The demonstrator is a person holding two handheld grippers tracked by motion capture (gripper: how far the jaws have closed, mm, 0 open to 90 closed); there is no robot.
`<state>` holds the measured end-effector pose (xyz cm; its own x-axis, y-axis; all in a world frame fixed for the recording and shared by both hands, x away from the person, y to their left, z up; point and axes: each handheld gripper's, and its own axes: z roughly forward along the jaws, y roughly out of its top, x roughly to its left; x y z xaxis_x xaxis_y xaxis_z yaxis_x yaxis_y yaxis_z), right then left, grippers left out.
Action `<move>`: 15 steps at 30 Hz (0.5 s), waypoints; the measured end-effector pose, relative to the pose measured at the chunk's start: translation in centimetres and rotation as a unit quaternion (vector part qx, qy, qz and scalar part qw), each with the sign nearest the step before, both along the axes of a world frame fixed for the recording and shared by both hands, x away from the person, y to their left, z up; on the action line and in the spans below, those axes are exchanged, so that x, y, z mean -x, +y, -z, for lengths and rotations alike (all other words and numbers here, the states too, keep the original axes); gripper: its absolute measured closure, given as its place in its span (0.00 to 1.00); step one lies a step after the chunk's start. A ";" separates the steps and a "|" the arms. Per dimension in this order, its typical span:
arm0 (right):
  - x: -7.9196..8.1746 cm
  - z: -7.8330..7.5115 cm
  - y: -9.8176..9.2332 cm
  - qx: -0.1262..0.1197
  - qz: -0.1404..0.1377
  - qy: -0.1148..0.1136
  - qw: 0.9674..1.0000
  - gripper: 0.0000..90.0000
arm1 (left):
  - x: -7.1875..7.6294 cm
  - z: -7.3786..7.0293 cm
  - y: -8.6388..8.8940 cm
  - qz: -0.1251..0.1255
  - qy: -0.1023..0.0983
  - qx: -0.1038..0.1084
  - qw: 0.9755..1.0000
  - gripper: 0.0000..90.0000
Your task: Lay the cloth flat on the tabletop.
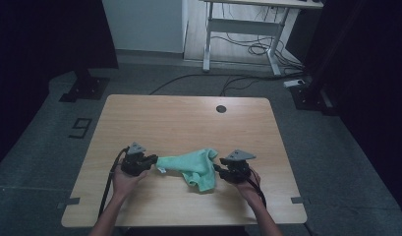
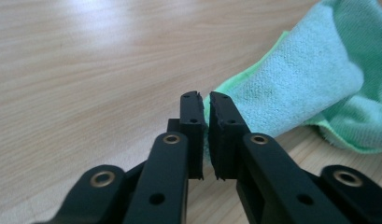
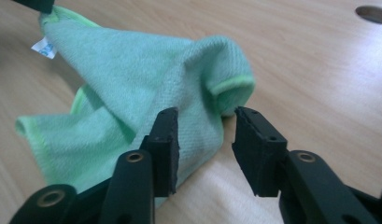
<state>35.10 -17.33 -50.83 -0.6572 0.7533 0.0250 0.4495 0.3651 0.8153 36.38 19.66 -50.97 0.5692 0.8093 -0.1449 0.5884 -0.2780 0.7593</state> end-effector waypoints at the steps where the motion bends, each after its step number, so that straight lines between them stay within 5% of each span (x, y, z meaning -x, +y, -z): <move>1: 0.0 0.1 -0.1 0.001 -0.002 0.003 1.000 0.64 | 0.1 0.0 0.0 -0.001 0.001 0.002 1.000 0.91; 7: 0.2 -0.3 -0.7 -0.012 0.006 -0.003 1.000 0.61 | 0.4 -0.5 -0.1 -0.005 -0.009 0.007 1.000 0.86; 15: -0.3 -1.0 0.2 -0.011 0.017 -0.018 1.000 0.60 | 0.8 -0.5 -2.2 0.020 -0.012 -0.006 1.000 0.82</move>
